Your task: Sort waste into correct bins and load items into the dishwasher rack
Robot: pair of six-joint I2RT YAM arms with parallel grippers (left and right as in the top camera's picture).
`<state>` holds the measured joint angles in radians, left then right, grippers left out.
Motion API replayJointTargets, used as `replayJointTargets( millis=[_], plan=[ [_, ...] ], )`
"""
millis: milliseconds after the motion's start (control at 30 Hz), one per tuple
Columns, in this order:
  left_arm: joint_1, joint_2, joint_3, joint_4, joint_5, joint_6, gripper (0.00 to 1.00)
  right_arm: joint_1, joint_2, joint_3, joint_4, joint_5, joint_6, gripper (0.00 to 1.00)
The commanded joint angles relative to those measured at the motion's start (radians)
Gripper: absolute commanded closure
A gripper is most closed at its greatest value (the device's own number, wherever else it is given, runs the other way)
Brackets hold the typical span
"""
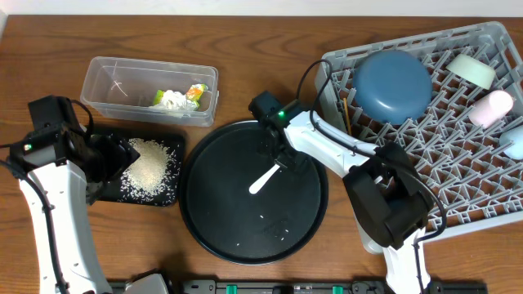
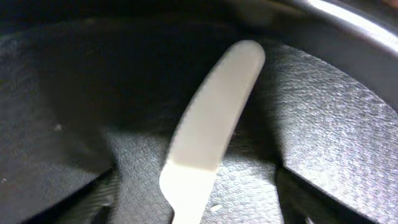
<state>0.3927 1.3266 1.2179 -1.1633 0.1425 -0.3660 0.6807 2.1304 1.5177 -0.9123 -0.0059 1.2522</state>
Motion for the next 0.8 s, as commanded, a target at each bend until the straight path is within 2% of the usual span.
replayJointTargets(
  millis=[0,200,333,633,767],
  plan=[
    [0.003,0.003,-0.006,-0.003,-0.013,0.005,0.12,0.018,0.03,-0.029,0.021,0.01,0.006,0.4],
    [0.003,0.003,-0.006,-0.003,-0.013,0.005,0.12,0.018,0.03,-0.029,0.018,0.01,-0.005,0.59],
    [0.003,0.003,-0.006,-0.003,-0.013,0.005,0.12,0.018,0.03,-0.029,0.019,0.009,-0.012,0.62],
    [0.003,0.003,-0.006,-0.003,-0.013,0.005,0.13,0.018,0.03,-0.029,0.02,0.009,-0.017,0.79],
    [0.003,0.003,-0.006,-0.003,-0.013,0.005,0.12,0.018,0.03,-0.029,0.021,0.01,-0.02,0.81]
  ],
)
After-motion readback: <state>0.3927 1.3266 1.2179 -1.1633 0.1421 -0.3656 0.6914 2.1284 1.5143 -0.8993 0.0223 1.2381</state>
